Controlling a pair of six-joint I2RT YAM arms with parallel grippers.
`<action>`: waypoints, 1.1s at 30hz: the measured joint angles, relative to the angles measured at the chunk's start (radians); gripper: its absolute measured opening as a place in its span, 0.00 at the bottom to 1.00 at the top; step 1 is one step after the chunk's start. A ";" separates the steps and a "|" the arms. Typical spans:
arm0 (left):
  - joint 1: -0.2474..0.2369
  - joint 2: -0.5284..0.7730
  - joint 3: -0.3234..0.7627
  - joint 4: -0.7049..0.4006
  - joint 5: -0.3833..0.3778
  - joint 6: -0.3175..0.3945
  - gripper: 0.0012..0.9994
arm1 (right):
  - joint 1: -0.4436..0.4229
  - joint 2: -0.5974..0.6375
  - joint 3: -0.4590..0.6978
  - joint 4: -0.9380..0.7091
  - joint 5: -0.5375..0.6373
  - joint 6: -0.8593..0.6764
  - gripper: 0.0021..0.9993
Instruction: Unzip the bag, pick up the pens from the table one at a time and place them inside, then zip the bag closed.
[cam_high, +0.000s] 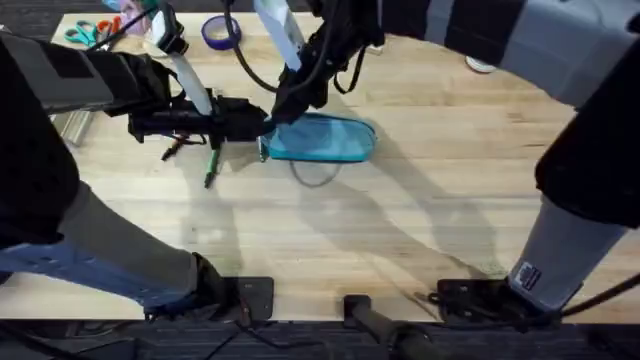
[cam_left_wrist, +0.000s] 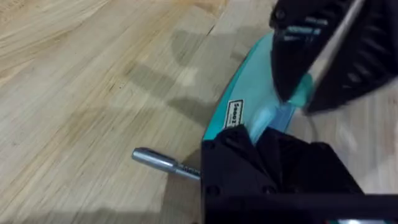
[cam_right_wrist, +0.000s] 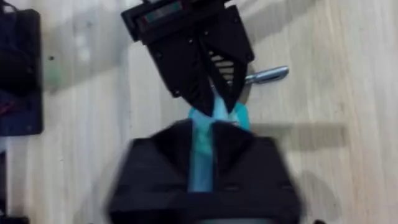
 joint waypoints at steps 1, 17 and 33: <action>0.000 0.000 0.000 0.000 0.000 0.000 0.04 | 0.000 -0.005 0.000 -0.008 -0.003 0.000 0.32; -0.001 0.000 0.000 0.002 0.000 -0.012 0.04 | -0.010 -0.074 0.039 -0.104 0.194 0.010 1.00; -0.001 0.000 0.000 0.056 -0.085 -0.022 0.99 | -0.121 -0.287 0.079 -0.104 0.241 0.010 1.00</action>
